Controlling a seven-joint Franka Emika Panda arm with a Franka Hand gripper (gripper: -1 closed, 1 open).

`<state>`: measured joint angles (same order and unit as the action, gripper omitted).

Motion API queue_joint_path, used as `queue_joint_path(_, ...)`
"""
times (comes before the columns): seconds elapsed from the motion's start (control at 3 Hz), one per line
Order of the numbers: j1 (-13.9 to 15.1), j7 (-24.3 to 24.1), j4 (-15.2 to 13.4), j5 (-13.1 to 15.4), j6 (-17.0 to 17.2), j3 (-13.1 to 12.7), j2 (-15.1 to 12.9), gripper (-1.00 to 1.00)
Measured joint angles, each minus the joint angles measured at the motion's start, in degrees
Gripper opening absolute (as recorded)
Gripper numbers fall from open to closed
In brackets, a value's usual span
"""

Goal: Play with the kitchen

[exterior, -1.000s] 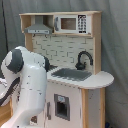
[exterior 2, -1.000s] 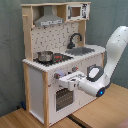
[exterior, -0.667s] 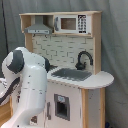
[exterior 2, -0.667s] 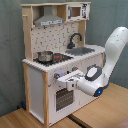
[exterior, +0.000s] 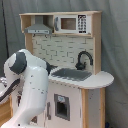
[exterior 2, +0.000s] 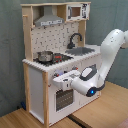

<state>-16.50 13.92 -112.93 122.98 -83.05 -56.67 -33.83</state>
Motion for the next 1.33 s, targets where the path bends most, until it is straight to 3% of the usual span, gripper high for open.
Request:
queue_joint_path(0.33,-0.27,4.68,2.7,0.03,-0.37,0.03,-1.99,1.0)
queue_joint_path(0.67,-0.56,6.98,3.73,0.1,-1.5,0.03,-2.23,1.0)
queue_joint_path(1.0,-0.61,7.09,3.87,0.11,-1.57,0.03,-2.25,-1.0)
queue_joint_path(1.33,-1.18,-0.78,5.11,0.53,-1.43,-0.07,-3.34,-1.0)
